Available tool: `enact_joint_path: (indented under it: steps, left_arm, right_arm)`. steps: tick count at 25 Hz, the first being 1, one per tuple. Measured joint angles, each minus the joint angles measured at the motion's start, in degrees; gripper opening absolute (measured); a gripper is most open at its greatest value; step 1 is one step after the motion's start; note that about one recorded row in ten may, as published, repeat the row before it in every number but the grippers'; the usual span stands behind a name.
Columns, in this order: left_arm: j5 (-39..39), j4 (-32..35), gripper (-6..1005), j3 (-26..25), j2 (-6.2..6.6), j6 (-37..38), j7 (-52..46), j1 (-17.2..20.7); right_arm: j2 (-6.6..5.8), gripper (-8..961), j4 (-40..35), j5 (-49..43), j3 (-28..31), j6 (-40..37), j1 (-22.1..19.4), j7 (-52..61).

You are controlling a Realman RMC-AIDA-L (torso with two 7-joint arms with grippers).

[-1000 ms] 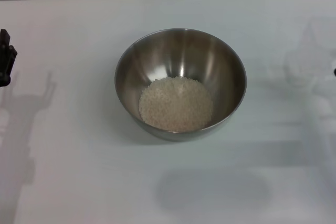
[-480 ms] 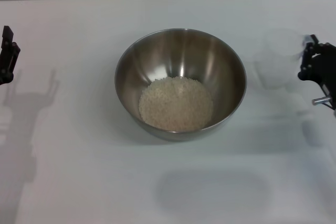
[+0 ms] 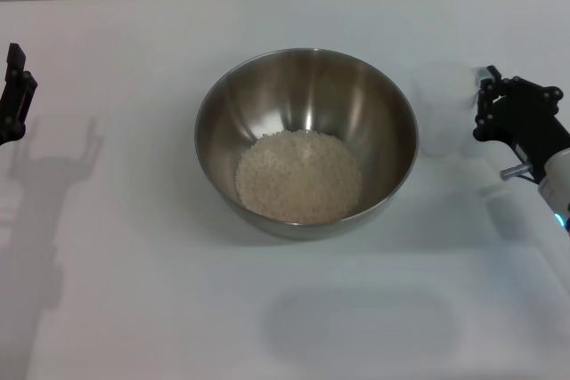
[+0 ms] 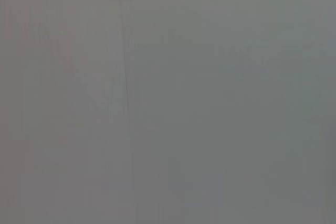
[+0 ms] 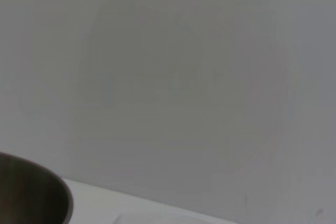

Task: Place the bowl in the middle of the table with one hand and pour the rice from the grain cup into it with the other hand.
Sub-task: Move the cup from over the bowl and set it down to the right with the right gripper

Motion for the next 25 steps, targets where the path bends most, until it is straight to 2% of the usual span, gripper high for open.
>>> enact_joint_path:
  steps: [11,21,25]
  left_arm:
    - [0.00,0.00,790,0.10,0.00,0.04,0.00,0.03]
    - [0.00,-0.10,791,0.11,0.00,0.10,0.00,0.03]
    - [0.00,-0.16,791,0.11,0.00,0.10,0.00,0.03]
  right_arm:
    - [0.05,80,-0.05,-0.09,-2.41,2.61,1.85,-0.09]
    - [0.14,112,1.06,-0.08,-2.52,3.41,1.92,-0.12]
    - [0.15,152,1.24,-0.08,-3.06,3.43,1.62,-0.12]
